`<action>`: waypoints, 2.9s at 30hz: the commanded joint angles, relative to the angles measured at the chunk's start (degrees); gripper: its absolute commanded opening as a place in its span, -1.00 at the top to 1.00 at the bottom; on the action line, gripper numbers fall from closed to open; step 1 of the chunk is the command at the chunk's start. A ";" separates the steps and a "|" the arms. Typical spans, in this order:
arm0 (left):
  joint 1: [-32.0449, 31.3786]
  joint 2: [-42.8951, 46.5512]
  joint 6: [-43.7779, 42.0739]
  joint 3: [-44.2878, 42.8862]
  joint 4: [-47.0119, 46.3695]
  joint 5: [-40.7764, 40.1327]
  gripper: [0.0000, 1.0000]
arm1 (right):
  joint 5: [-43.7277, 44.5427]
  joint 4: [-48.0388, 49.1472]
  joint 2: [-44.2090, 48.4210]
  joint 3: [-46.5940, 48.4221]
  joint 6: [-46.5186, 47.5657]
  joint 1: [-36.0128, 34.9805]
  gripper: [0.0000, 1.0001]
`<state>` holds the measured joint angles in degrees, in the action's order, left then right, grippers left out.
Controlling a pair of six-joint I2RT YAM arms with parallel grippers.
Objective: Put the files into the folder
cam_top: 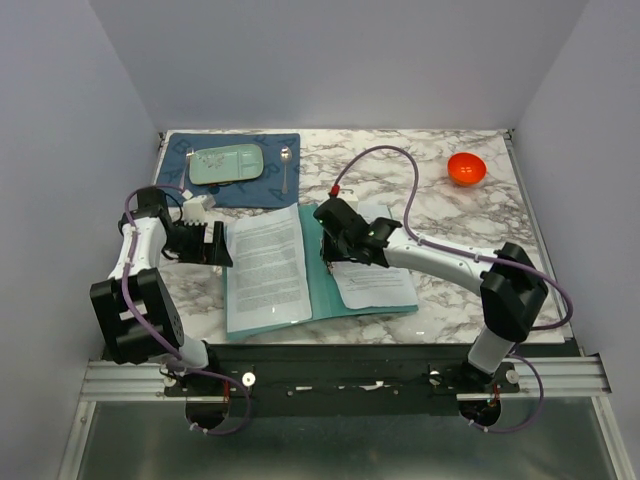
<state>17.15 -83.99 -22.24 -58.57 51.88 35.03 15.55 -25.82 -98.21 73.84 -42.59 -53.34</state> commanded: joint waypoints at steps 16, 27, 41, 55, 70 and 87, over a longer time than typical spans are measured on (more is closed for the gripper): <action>4.21 -1.53 -5.36 -1.55 2.35 9.79 -0.98 | -8.43 7.36 7.33 -4.76 -5.75 3.95 0.99; 4.21 -0.65 -5.02 -1.38 3.05 17.17 -0.98 | -13.61 13.07 6.46 -6.96 -9.53 4.12 0.99; 4.30 6.02 0.00 -3.40 3.76 20.61 -0.98 | -13.18 14.31 2.68 -8.01 -9.71 4.12 0.99; 3.34 9.98 5.44 -5.24 3.67 24.21 -0.98 | -12.83 14.13 -0.40 -8.80 -9.79 3.95 0.99; -5.63 8.66 13.18 -8.85 0.25 27.73 -0.97 | -19.68 18.17 -12.08 -6.43 -12.52 2.28 0.82; -13.01 6.91 27.33 -15.96 -9.69 27.03 -0.98 | -37.87 28.55 -18.86 1.40 -16.12 3.41 -0.13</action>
<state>5.48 -77.06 0.40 -72.20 45.32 60.69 -16.12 -0.54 -118.13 74.54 -57.69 -50.72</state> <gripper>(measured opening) 0.988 0.543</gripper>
